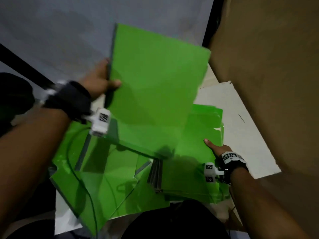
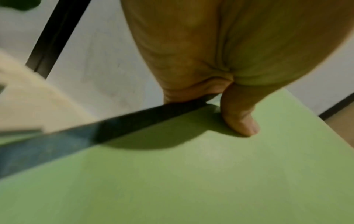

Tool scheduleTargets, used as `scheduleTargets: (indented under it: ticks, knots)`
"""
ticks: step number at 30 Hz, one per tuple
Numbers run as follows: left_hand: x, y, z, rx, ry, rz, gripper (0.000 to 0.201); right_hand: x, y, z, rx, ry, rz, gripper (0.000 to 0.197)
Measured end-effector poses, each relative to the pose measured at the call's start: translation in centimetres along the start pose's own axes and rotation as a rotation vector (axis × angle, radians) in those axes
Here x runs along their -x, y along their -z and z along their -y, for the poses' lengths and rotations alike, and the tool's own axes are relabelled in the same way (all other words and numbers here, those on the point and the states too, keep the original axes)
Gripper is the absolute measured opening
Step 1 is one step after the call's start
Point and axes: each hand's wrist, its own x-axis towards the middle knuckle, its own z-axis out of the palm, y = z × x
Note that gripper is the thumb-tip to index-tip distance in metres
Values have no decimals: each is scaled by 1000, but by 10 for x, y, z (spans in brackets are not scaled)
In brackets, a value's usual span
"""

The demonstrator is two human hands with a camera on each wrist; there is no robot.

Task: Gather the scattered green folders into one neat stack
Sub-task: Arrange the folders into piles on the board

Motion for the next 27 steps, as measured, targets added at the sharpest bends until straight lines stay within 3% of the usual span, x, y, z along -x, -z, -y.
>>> scheduleTargets:
  ticks: [4, 8, 15, 17, 19, 21, 24, 27]
  knots:
    - [21, -110, 66, 130, 204, -34, 61, 5, 6, 5, -37, -14, 39, 106]
    - [41, -182, 124, -150, 477, -126, 77, 8, 8, 13, -146, -51, 3, 89]
    - [74, -256, 128, -370, 594, 13, 94, 6, -2, 6, -179, -72, -28, 95]
    - [78, -257, 125, -290, 599, 27, 92, 6, -4, 6, -146, -48, -43, 95]
    - [82, -240, 128, -177, 569, 10, 78, 5, -9, 5, -74, -9, -84, 98]
    - [87, -211, 136, -150, 526, -87, 65, 2, -13, 3, -27, 42, -131, 97]
    - [100, -149, 163, -393, 556, -286, 61, -1, -13, 2, -2, 52, -135, 96]
    - [127, -88, 198, -551, 739, -387, 68, -5, -12, 1, 9, 49, -120, 101]
